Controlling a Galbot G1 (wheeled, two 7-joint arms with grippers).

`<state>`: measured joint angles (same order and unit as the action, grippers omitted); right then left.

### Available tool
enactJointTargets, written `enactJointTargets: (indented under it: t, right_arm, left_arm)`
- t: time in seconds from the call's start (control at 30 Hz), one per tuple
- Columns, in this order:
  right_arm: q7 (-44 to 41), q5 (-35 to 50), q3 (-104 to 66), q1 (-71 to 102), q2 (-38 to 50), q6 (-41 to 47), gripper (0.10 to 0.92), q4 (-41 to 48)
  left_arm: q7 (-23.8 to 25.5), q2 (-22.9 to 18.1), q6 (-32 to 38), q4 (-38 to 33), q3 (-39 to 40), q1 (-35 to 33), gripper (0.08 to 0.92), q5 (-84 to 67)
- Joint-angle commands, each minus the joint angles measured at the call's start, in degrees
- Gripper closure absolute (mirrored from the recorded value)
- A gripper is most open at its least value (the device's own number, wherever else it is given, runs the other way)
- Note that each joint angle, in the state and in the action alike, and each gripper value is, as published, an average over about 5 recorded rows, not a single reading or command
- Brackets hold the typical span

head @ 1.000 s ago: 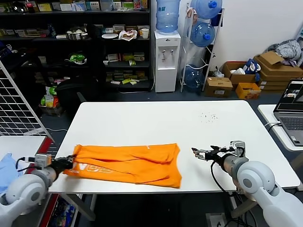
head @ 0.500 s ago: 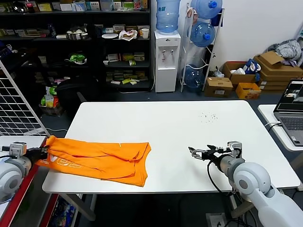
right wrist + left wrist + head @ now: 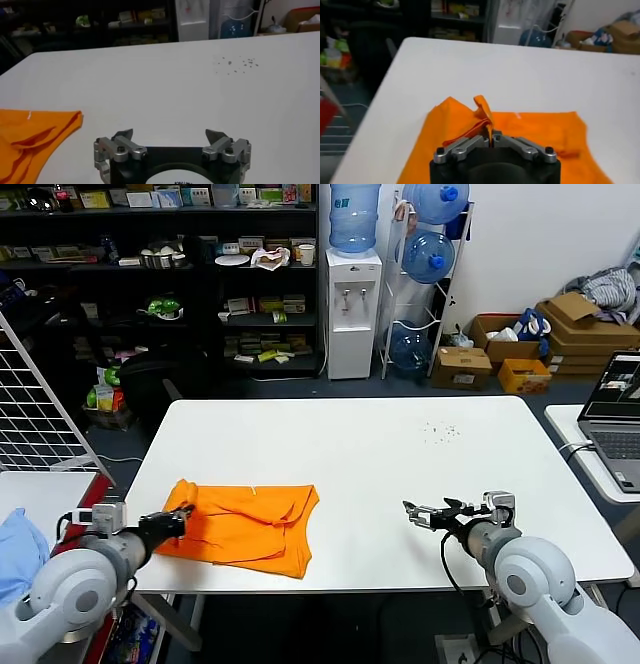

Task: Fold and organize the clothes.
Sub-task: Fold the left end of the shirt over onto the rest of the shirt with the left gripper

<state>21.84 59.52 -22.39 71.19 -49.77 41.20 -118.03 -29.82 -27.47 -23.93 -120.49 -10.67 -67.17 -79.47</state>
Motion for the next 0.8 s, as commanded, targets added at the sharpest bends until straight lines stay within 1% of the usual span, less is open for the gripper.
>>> enactJointTargets:
  t: [0.03,0.2,0.37,0.47,0.63,0.8]
  right_arm:
    - [2.53,-0.03,-0.05,0.76,-0.82,0.24,0.104,-0.34]
    - [2.54,0.06,0.01,0.55,-0.91,0.23,0.104,-0.09]
    - [2.37,0.22,0.11,0.07,-0.85,0.16,0.104,0.36]
    - [2.30,0.23,0.32,-0.22,-0.98,0.14,0.104,0.57]
    - [2.25,0.21,0.51,-0.37,-1.24,0.11,0.104,0.85]
    - [2.20,0.19,0.45,-0.23,-1.29,0.12,0.104,0.79]
  left_arm:
    - [-3.20,-9.12,-0.36,-2.26,13.41,13.45,0.888,-3.62]
    - [-4.65,-10.85,-0.37,-1.14,16.78,15.78,0.888,-3.05]
    - [-6.01,-11.07,-0.37,-4.00,19.35,15.97,0.888,-3.06]
    - [-6.71,-11.50,-0.37,-4.56,20.87,15.98,0.888,-2.60]
    - [-7.79,-13.12,-0.32,-3.23,22.07,16.79,0.888,-2.23]
    - [-7.98,-14.47,-0.34,-0.12,23.63,18.94,0.888,-1.82]
